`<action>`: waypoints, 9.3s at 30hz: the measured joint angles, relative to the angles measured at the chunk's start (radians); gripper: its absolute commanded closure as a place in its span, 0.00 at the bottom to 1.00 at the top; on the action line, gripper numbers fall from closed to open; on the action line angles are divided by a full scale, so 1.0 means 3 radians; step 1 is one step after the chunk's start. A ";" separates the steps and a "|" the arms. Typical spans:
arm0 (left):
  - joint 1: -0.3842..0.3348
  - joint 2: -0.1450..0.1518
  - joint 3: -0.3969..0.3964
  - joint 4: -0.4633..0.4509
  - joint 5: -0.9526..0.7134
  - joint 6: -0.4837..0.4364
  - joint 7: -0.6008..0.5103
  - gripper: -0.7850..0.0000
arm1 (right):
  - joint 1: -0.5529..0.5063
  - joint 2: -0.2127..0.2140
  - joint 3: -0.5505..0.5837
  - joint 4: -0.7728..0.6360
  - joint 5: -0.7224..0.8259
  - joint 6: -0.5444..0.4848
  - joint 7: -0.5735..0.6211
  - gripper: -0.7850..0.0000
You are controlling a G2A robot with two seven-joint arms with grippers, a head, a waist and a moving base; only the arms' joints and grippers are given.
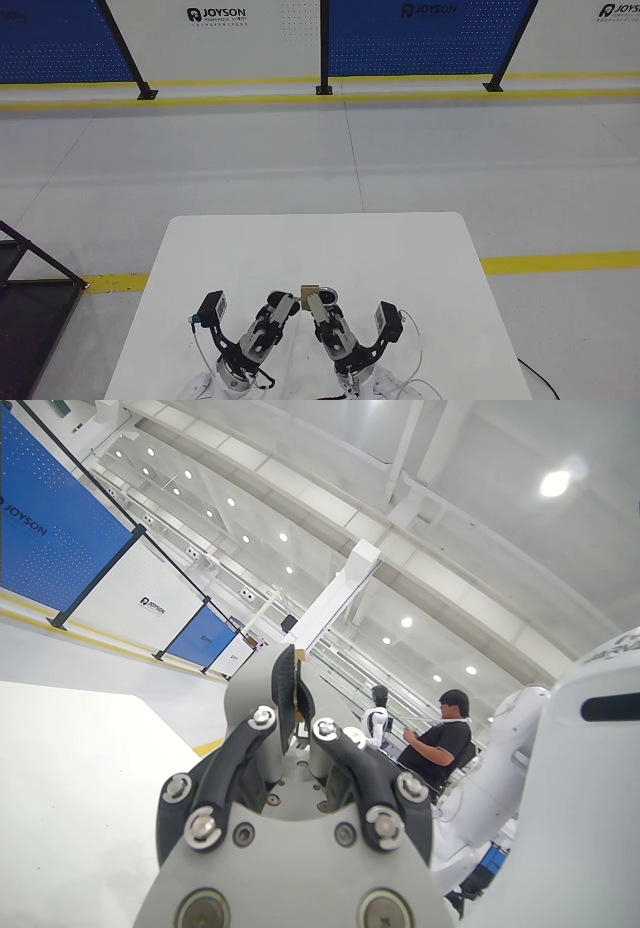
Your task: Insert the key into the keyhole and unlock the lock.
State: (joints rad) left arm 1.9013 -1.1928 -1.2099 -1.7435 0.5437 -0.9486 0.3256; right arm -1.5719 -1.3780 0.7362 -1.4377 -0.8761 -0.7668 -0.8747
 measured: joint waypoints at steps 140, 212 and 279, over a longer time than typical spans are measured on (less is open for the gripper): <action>-0.0305 0.0405 -0.0194 0.0119 -0.0727 -0.0212 -0.1478 0.93 | -0.0389 0.0140 0.0645 -0.0425 0.0711 -0.0295 0.1610 1.00; -0.0021 0.0277 -0.0187 -0.0228 0.2083 0.0888 0.0486 1.00 | -0.0425 0.0159 0.0655 -0.0483 0.0929 -0.0112 0.1821 1.00; -0.0293 0.0603 0.0224 0.0090 -0.1291 -0.0020 -0.1460 0.73 | -0.0508 0.0219 0.0805 -0.0593 0.0838 -0.0293 0.1907 1.00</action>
State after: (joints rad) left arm 1.8133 -1.0118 -1.1426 -1.7164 0.1564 -0.9546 -0.1124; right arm -1.7242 -1.3122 0.9776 -1.6156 -0.6246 -0.8548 -0.3027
